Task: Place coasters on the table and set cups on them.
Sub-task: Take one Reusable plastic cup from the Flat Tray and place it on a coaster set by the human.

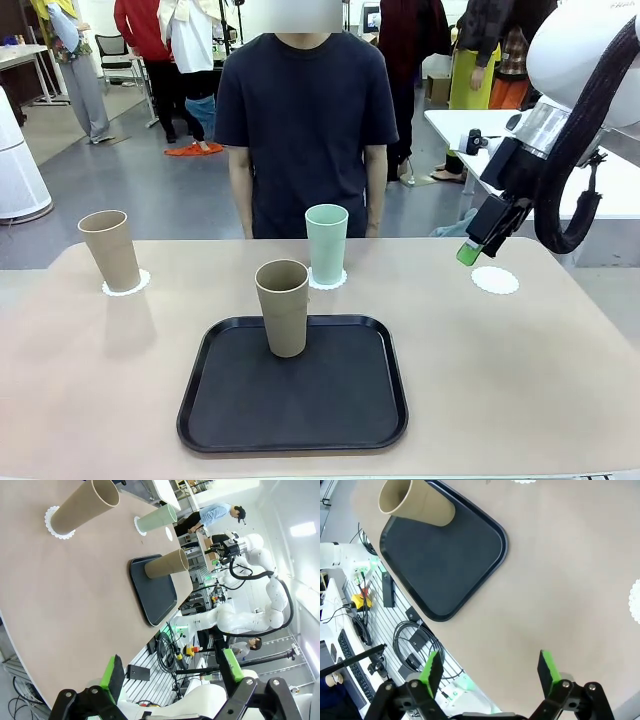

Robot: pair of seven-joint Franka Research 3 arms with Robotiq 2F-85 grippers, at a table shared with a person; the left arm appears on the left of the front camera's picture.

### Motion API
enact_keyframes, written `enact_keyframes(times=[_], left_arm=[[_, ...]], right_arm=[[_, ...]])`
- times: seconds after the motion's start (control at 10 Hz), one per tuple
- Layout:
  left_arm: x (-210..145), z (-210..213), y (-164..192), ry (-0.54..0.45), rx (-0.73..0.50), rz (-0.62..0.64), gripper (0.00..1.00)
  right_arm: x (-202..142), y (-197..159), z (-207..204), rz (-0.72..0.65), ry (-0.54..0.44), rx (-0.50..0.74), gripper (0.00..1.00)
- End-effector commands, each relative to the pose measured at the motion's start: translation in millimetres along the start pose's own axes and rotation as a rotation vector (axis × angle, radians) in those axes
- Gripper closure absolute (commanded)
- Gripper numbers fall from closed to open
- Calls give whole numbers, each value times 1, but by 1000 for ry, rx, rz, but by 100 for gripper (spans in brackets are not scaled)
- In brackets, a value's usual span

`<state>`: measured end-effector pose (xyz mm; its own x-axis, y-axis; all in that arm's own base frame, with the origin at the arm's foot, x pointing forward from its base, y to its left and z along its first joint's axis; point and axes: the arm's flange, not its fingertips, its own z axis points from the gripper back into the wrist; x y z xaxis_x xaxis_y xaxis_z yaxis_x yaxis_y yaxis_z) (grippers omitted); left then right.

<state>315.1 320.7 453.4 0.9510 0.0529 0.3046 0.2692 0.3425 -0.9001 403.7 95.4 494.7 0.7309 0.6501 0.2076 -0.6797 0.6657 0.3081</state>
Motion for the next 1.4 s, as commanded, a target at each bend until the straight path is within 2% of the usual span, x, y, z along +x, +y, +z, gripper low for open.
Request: enact_keyframes(times=[0.0, 0.2, 0.3, 0.4, 0.5, 0.6, 0.7, 0.8, 0.9, 1.1, 1.3], left_arm=[[-1, 2, -2, -1, -6, -2, 0], [-1, 2, -2, -1, -6, -2, 0], [-1, 2, -2, -1, -6, -2, 0], [-1, 2, -2, -1, -6, -2, 0], [-1, 2, -2, -1, -6, -2, 0], [-1, 2, -2, -1, -6, -2, 0], [-1, 2, -2, -1, -6, -2, 0], [-1, 2, -2, -1, -6, -2, 0], [-1, 2, -2, -1, -6, -2, 0], [-1, 2, -2, -1, -6, -2, 0], [-1, 2, -2, -1, -6, -2, 0]], right_arm=[[-1, 3, 0, -6, 20, -10, 0], [0, 0, 0, 0, 0, 1, 0], [5, 5, -13, 109, 17, 121, 0], [14, 8, -32, 239, 3, 110, 0], [24, 12, -43, 451, -61, 148, 0], [32, 19, -52, 622, -171, 247, 0], [37, 21, -56, 804, -364, 340, 0], [39, 15, -58, 852, -546, 376, 0], [35, 3, -64, 809, -685, 391, 0], [24, -21, -87, 632, -809, 375, 0], [12, -21, -107, 636, -819, 348, 0]])
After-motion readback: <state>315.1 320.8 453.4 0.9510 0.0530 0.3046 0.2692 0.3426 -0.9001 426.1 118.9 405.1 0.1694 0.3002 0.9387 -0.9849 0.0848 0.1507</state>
